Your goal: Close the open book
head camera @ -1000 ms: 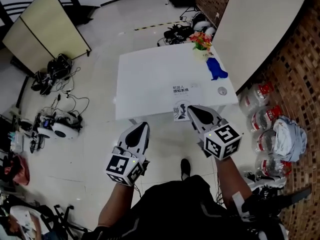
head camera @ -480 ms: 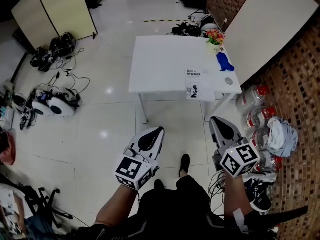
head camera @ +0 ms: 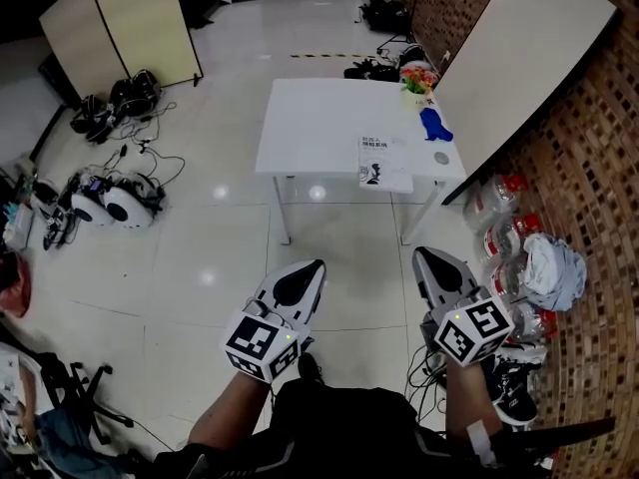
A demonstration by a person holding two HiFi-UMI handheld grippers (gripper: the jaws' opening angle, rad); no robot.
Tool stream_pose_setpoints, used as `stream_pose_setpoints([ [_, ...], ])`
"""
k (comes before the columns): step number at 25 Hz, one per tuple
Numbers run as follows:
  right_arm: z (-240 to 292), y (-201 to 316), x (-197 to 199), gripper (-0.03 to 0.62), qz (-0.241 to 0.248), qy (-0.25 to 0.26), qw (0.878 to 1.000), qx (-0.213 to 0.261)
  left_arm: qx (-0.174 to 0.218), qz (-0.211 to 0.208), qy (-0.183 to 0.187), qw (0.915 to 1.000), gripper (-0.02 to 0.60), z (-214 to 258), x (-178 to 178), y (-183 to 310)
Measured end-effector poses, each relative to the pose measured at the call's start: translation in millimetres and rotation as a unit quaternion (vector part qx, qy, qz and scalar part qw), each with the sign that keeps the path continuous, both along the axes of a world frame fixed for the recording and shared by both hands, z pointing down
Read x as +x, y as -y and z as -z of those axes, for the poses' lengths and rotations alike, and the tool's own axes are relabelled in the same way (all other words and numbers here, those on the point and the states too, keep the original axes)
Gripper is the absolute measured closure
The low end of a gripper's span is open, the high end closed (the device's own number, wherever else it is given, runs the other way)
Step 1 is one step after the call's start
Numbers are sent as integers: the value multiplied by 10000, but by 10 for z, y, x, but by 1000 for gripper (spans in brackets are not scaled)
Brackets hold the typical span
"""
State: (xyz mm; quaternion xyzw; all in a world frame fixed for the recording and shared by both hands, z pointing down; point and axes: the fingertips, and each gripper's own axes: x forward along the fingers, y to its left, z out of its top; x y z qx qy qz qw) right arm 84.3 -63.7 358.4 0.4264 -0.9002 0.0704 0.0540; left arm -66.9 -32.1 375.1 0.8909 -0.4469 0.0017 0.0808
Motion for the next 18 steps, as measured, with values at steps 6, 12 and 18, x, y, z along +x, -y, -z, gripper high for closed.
stream_pose_setpoints([
  [6,-13,-622,626,594,311,132,9994,97,35,278,153,9995,586,4,759,-627],
  [12,-100,-1243,1259,594,553,230,9982,-22,-4,480,323,9983,586,48,1487,-1263],
  [18,8,-1703,1396,594,627,333,9975,20,81,573,413,9975,586,194,1660,-1768],
])
